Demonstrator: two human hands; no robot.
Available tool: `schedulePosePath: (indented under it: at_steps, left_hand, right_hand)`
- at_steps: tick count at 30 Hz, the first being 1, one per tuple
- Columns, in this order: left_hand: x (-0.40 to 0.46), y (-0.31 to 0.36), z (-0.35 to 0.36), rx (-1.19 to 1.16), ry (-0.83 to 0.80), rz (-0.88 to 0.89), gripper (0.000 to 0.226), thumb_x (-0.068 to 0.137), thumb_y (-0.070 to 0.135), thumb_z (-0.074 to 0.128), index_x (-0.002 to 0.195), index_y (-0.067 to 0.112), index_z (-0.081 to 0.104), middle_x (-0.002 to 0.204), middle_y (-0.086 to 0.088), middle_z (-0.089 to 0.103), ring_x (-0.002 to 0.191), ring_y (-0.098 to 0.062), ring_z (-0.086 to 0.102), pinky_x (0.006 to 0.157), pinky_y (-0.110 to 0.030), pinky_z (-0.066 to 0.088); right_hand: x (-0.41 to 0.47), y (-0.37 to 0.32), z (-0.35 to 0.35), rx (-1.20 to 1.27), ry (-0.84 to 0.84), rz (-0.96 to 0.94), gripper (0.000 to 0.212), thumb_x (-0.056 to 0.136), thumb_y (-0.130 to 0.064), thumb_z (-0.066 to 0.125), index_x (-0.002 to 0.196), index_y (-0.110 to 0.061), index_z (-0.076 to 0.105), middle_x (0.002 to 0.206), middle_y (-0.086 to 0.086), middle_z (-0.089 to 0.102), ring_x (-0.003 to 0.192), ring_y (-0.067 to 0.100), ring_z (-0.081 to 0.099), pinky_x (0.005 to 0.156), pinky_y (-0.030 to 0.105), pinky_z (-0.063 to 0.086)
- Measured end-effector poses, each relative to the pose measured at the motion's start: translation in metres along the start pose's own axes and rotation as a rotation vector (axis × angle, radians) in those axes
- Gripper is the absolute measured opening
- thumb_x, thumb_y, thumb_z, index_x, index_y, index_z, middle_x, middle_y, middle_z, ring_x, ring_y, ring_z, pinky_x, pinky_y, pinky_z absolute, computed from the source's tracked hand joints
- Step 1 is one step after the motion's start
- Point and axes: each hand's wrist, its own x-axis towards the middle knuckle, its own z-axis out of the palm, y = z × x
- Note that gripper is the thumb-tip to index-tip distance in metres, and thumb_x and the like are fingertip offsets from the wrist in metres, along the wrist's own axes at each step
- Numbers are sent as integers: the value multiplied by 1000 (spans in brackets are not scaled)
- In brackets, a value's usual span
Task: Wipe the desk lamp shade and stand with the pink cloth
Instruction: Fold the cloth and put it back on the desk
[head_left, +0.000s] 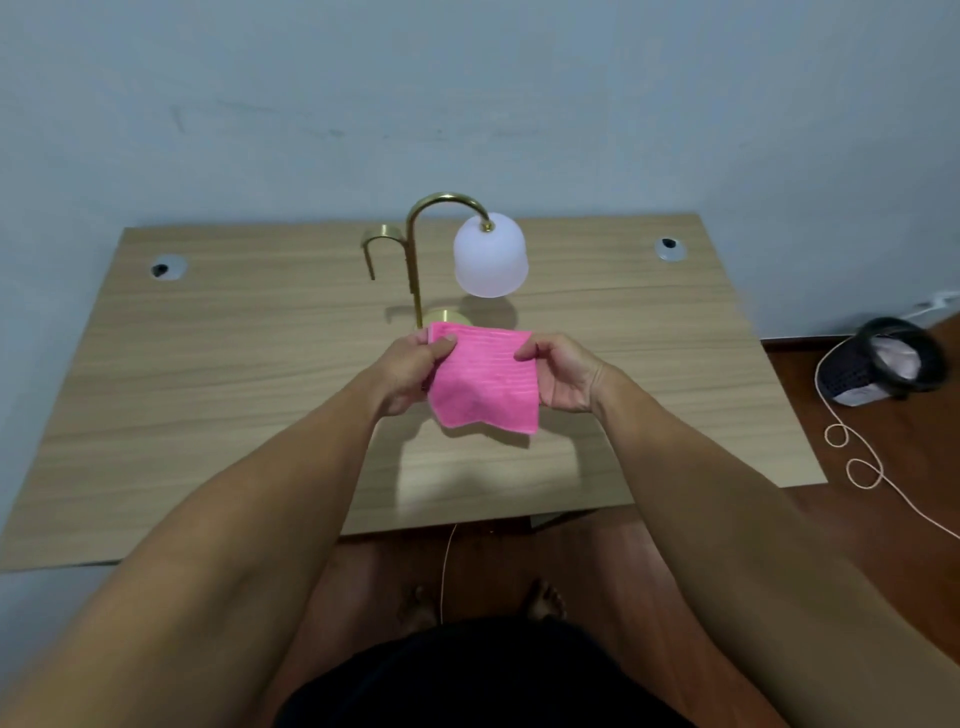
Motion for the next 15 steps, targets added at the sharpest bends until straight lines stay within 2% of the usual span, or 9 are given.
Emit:
schedulePosePath:
  at_steps: [3,6,10,12,14,15]
  left_hand:
    - [7,0,36,8,24,-2,29,106,31,53,126,15,66,108,-11,72,85,-23,71,68,-36,62]
    - [18,-3,76,27,64,11,35,108,34,47,133,13,60,101,-7,70,72,-16,71,55,-29,58]
    - [34,-11,127,12,68,-9,37,108,37,45,131,12,58,97,-6,69,69,-18,73,53,-30,60]
    - [43,-17,147,-18,21,-48,38,105,32,54,131,4,58,109,-14,71,86,-26,76,67,-39,65]
    - [52,-25,166,-19,0,-101,41,101,20,63,131,-7,57,124,-24,68,107,-37,72,89,-51,62]
    - [55,-30,175,-17,18,-122,40,100,14,64,130,-10,57,128,-27,67,112,-39,70,95,-55,59]
  right_hand:
    - [-13,-9,-34,-157,90,31,16,106,-9,41,110,-8,57,84,9,75,77,24,77,87,47,61]
    - [-26,-16,-70,-278,129,11,24,112,-20,43,130,-17,59,95,8,75,88,26,75,96,59,57]
    - [-37,-23,-113,-293,158,-44,31,114,-22,43,142,-22,55,106,7,74,93,25,74,81,50,63]
    - [-38,-24,-134,-254,166,-73,32,114,-20,42,144,-22,53,111,8,73,94,25,73,77,45,66]
    - [-38,-24,-156,-252,186,-101,33,114,-20,42,145,-23,51,116,8,71,96,26,73,75,45,67]
    - [-37,-23,-167,-264,202,-111,33,114,-20,41,146,-23,51,119,8,70,97,27,73,75,46,67]
